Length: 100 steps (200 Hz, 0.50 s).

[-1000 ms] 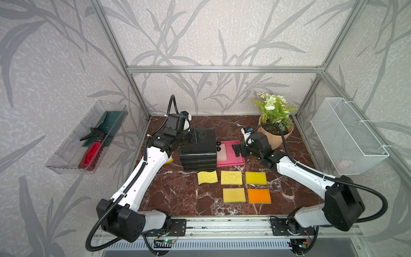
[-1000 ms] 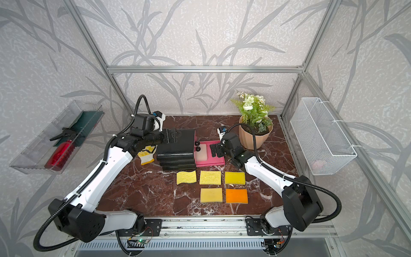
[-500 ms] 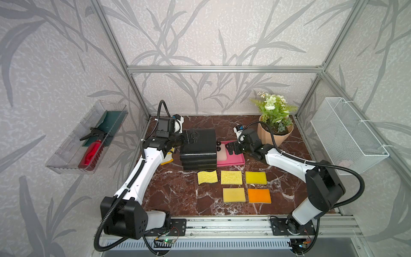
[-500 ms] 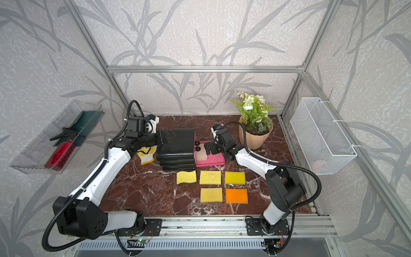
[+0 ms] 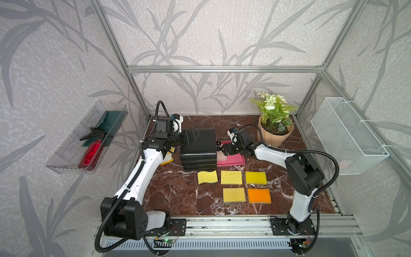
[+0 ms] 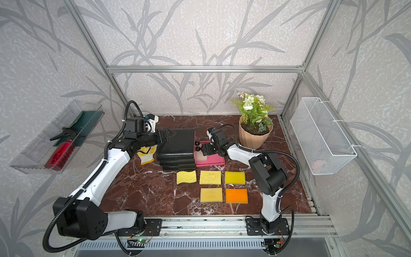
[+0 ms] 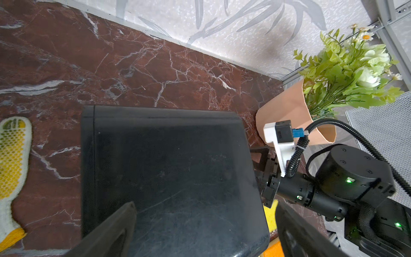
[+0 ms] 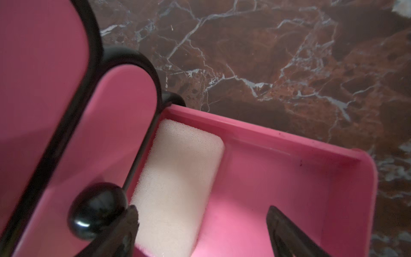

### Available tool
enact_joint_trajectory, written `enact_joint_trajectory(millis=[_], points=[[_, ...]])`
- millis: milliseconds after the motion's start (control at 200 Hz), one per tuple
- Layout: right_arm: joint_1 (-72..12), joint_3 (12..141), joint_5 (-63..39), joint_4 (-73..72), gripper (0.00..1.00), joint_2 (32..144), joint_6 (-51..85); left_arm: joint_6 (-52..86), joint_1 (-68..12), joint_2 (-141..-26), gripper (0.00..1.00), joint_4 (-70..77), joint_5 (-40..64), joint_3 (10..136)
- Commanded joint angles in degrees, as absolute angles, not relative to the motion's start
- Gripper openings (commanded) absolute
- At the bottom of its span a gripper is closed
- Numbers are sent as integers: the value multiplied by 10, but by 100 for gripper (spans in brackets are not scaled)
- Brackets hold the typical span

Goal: Take the sponge out of the drawer
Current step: Pick up the sponge from the drawer.

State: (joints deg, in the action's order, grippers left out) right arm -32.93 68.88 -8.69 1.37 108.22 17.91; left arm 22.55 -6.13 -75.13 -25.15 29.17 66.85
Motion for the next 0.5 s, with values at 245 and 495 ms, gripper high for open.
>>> enact_joint_trajectory(millis=[245, 495], points=[[-329, 725, -104, 47, 80, 1135, 194, 226, -58, -742, 97, -241, 308, 658], [-341, 743, -93, 62, 70, 1154, 188, 227, -59, -744, 97, -241, 309, 657]])
